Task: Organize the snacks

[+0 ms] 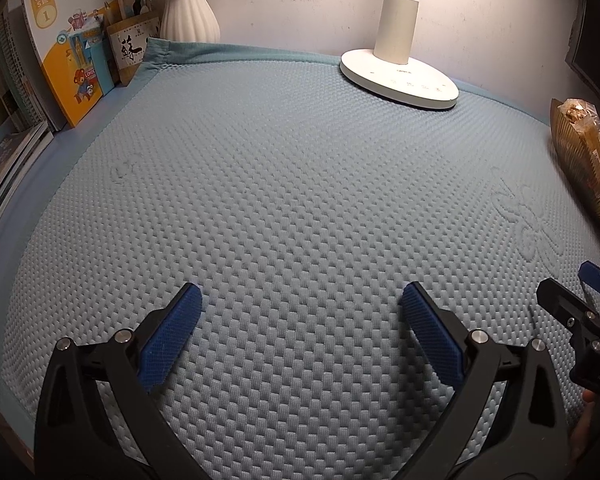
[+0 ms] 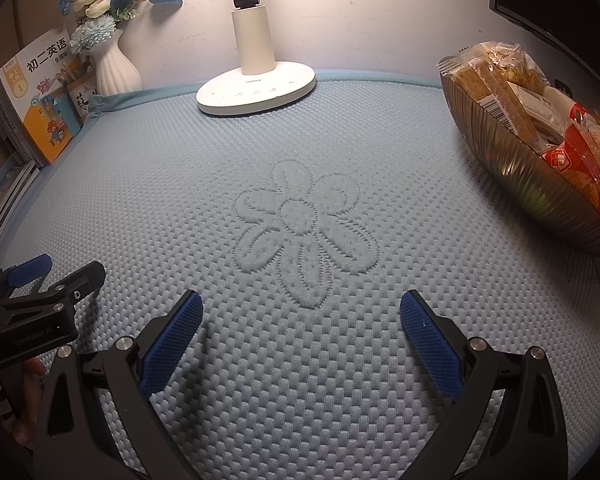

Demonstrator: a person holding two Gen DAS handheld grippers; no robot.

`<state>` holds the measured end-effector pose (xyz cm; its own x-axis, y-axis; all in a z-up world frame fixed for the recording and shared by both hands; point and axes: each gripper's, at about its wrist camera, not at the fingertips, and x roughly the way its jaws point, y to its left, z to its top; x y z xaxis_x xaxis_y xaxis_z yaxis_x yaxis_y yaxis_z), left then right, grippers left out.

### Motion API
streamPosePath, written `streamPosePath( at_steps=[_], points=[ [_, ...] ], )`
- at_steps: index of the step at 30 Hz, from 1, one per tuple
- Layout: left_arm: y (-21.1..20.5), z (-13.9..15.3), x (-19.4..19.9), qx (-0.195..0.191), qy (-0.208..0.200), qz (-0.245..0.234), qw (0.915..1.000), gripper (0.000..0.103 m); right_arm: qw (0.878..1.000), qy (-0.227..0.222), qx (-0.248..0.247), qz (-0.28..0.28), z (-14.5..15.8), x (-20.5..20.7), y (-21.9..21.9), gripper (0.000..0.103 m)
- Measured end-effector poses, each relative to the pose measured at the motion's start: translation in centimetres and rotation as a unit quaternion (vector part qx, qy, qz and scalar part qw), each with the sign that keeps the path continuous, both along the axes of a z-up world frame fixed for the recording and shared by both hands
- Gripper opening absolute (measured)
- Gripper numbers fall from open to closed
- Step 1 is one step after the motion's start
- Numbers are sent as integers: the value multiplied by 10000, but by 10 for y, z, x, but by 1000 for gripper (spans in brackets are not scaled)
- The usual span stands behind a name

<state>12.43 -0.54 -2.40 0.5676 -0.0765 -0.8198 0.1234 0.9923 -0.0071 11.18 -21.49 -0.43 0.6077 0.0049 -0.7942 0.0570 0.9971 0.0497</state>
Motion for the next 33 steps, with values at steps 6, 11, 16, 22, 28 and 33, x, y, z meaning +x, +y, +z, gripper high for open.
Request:
streamPosePath(
  at_steps=[6,11,16,22,28,33],
  points=[
    [-1,0,1,14,8,-6,10000,100,10000,2,3,9,0,0,0,98],
    [-2,0,1,11,9,-2,10000,100,10000,20,-1,7,0,1,0,98],
    [-3,0,1,18,20,-4,10000,100,10000,23,2,12,1,2,0,98],
    [-2,-1,2,42,50,-32,10000,100,10000,26,5,10,1,2,0,98],
    [-2,-2,2,49,61,-22,10000,100,10000,51,-8,-2,1,2,1,98],
    [-3,-3,3,81,66,-19,9999,100,10000,55,-6,2,1,3,1,98]
  ],
)
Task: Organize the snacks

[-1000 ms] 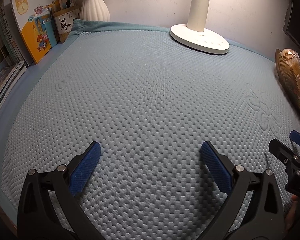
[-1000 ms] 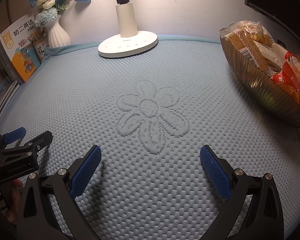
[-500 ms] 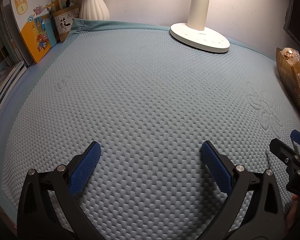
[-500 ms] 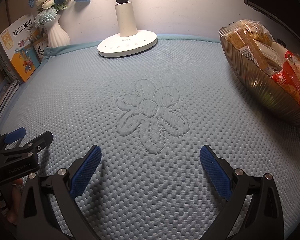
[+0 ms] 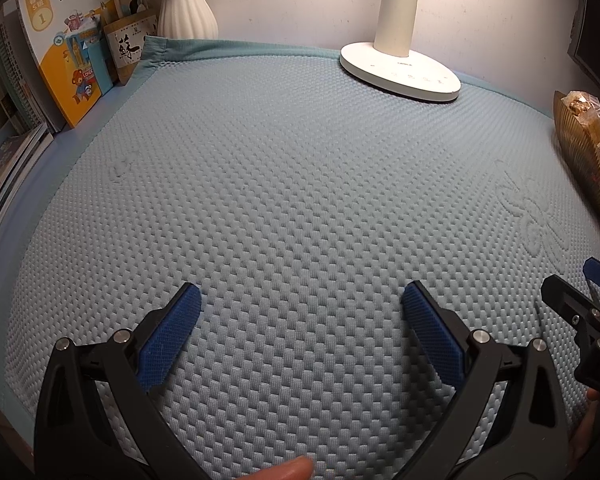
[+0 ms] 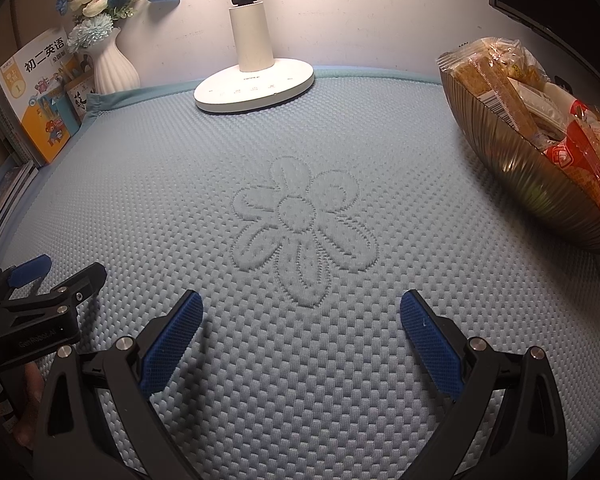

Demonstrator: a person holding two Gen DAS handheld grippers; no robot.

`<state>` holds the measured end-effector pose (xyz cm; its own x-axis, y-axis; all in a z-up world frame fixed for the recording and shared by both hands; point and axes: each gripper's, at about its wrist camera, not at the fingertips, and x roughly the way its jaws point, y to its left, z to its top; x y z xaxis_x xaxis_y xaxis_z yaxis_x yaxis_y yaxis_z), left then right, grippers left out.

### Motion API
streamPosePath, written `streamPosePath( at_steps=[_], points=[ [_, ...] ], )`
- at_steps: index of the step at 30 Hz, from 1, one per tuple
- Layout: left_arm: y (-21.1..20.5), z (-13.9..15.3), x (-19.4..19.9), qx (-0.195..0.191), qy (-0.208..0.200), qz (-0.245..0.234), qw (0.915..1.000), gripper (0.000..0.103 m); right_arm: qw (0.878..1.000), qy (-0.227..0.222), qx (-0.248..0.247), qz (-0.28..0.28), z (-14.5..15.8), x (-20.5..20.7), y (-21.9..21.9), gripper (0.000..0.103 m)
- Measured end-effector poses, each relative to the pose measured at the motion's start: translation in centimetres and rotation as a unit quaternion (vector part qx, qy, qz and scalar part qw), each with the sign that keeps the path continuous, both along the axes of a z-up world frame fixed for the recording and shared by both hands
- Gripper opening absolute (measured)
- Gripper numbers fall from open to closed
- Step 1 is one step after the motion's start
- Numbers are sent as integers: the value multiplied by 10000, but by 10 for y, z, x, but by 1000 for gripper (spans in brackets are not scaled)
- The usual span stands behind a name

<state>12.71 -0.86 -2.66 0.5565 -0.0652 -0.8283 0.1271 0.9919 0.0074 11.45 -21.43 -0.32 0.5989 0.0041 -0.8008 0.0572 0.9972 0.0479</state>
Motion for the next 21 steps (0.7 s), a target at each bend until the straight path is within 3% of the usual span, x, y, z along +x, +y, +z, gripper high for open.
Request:
streamPosePath(
  at_steps=[21],
  points=[
    [0,0,0,18,0,4,10000,100,10000,10,2,-5,-1,0,1,98]
  ],
)
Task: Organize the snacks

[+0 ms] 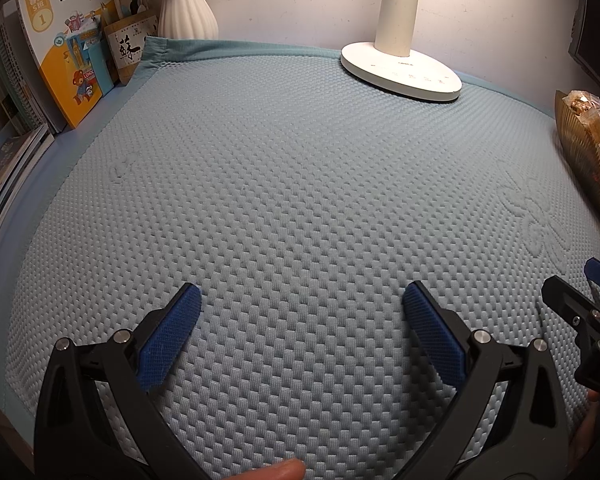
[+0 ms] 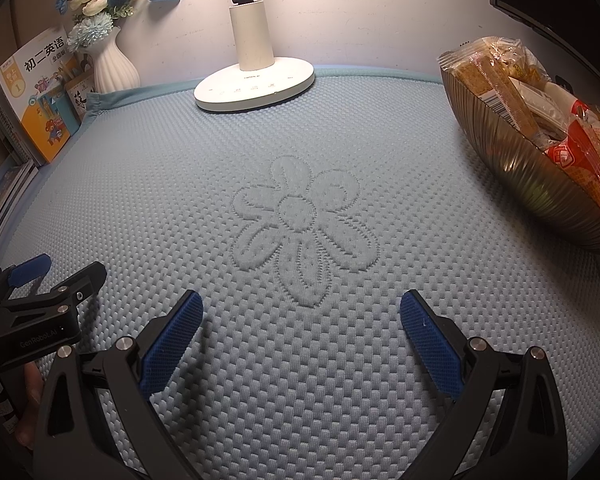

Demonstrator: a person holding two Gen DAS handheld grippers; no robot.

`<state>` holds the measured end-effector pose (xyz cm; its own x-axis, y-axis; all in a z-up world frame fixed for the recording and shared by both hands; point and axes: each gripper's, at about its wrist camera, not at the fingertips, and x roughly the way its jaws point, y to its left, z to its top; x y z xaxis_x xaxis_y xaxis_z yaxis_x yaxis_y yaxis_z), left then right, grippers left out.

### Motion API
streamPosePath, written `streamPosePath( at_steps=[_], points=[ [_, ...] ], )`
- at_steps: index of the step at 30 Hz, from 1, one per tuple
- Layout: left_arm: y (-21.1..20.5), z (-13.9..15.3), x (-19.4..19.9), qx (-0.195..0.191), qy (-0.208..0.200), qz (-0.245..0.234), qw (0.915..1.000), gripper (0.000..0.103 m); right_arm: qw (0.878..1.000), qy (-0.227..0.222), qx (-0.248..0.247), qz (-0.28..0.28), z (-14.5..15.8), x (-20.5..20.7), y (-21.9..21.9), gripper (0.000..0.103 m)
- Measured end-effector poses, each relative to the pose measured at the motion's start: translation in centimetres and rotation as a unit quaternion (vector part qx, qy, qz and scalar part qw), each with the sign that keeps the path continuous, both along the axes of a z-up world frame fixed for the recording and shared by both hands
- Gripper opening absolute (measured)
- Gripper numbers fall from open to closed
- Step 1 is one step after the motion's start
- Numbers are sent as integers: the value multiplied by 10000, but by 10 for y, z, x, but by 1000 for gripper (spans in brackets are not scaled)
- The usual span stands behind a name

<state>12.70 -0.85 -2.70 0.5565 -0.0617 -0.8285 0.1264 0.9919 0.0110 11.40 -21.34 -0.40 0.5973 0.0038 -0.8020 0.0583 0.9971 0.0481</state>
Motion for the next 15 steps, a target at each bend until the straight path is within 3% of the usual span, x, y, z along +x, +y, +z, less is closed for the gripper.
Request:
streamPosePath(
  at_steps=[15],
  points=[
    [0,0,0,5,2,-2,10000,100,10000,1,15,-7,1,0,0,98]
  ],
)
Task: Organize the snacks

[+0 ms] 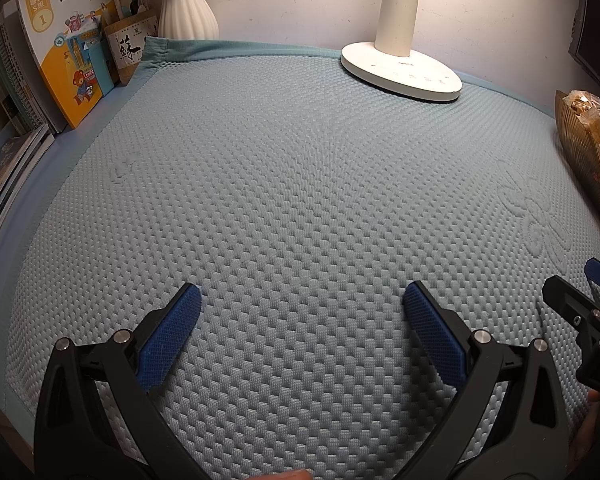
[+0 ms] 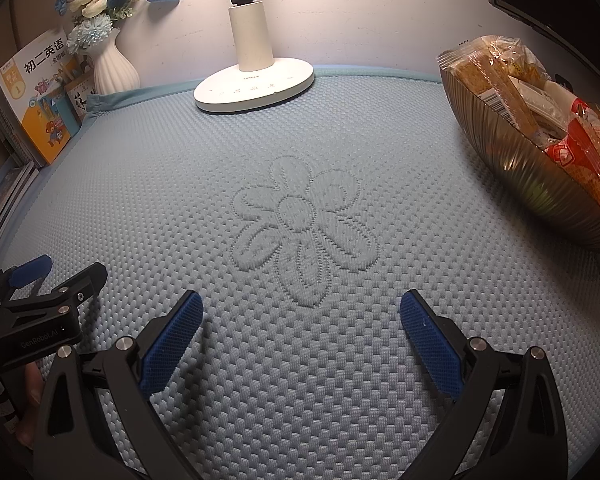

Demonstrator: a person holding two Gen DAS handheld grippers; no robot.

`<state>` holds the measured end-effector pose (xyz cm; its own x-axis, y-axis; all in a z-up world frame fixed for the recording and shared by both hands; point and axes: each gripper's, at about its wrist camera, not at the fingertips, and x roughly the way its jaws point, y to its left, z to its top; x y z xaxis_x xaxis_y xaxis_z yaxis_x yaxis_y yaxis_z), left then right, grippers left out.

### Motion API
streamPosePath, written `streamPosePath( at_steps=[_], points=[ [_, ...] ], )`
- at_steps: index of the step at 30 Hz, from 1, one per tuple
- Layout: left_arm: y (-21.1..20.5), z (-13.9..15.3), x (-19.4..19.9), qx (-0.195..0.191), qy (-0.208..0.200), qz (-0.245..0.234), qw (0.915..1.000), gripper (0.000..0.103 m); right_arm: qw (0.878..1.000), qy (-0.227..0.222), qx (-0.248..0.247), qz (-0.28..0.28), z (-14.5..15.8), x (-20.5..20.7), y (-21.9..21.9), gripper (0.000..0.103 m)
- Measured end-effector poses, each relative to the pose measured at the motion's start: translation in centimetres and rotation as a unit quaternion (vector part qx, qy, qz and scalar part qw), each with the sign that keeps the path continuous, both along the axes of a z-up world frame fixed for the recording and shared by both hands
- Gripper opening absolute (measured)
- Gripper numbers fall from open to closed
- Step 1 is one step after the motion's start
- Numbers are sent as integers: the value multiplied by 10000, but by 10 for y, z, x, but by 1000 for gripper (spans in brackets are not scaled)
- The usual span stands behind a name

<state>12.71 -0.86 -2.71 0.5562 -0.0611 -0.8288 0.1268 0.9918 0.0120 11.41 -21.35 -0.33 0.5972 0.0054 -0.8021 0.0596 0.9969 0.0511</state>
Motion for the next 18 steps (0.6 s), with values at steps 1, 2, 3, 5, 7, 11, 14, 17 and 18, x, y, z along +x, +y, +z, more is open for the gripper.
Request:
streamPosePath(
  at_steps=[1,2,3,5,7,11,14,17,18],
  points=[
    [0,0,0,1,0,0,10000,100,10000,-1,2,-1,0,0,1,98],
    [0,0,0,1,0,1,10000,100,10000,1,0,1,0,0,0,98],
    [0,0,0,0,0,1,10000,100,10000,1,0,3,0,0,0,98],
    [0,0,0,1,0,1,10000,100,10000,0,2,3,0,0,0,98],
    [0,0,0,0,0,3,10000,100,10000,1,2,5,0,0,0,98],
    [0,0,0,0,0,0,10000,100,10000,4,4,0,0,0,0,98],
    [0,0,0,1,0,0,10000,100,10000,4,9,-5,1,0,-1,98],
    [0,0,0,2,0,0,10000,100,10000,3,12,-10,1,0,0,98],
    [0,0,0,2,0,0,10000,100,10000,4,12,-10,1,0,-1,98]
  ],
)
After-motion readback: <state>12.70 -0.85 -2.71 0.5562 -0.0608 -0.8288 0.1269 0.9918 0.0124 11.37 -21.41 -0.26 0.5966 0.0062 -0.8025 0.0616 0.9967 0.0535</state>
